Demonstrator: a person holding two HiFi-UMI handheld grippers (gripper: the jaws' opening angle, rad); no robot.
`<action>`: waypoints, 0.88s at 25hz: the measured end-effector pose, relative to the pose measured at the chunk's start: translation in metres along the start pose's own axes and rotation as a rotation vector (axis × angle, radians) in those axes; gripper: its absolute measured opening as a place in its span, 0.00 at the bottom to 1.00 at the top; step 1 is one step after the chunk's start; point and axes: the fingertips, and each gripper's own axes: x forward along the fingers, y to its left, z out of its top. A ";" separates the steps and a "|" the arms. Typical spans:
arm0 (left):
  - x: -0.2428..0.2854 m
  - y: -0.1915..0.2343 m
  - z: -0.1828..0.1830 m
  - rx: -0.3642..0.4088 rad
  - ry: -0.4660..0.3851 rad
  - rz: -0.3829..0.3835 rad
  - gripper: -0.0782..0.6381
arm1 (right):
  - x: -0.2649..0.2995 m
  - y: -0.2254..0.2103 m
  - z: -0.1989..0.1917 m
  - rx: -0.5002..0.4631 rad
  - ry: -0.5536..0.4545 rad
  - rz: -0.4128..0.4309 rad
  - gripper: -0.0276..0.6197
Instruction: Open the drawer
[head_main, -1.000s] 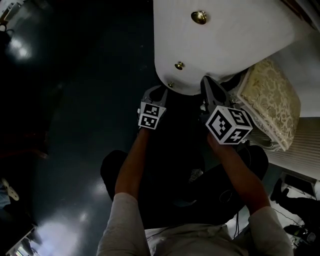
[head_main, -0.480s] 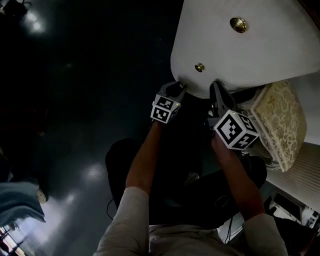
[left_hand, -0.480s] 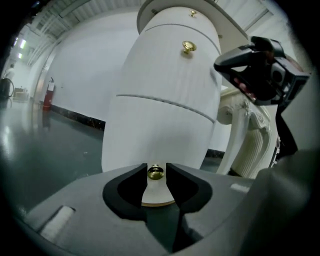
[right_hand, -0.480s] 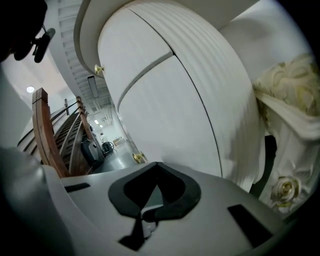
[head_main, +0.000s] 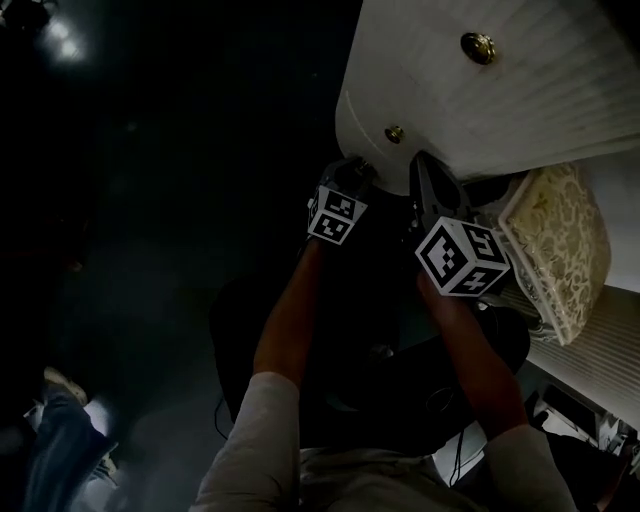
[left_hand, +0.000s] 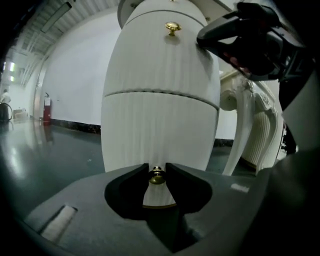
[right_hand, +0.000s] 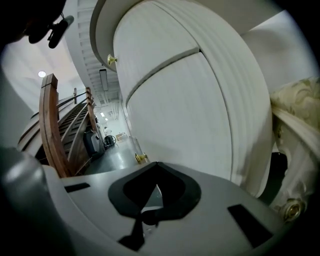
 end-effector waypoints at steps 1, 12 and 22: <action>0.000 0.000 0.000 -0.001 -0.002 -0.001 0.27 | 0.000 -0.002 -0.002 0.008 0.005 0.001 0.07; -0.003 -0.001 -0.006 -0.022 -0.010 -0.009 0.26 | 0.000 -0.001 -0.001 0.024 0.004 0.000 0.07; -0.031 -0.004 -0.015 0.001 0.006 -0.077 0.25 | 0.000 -0.003 0.002 0.096 0.002 0.002 0.07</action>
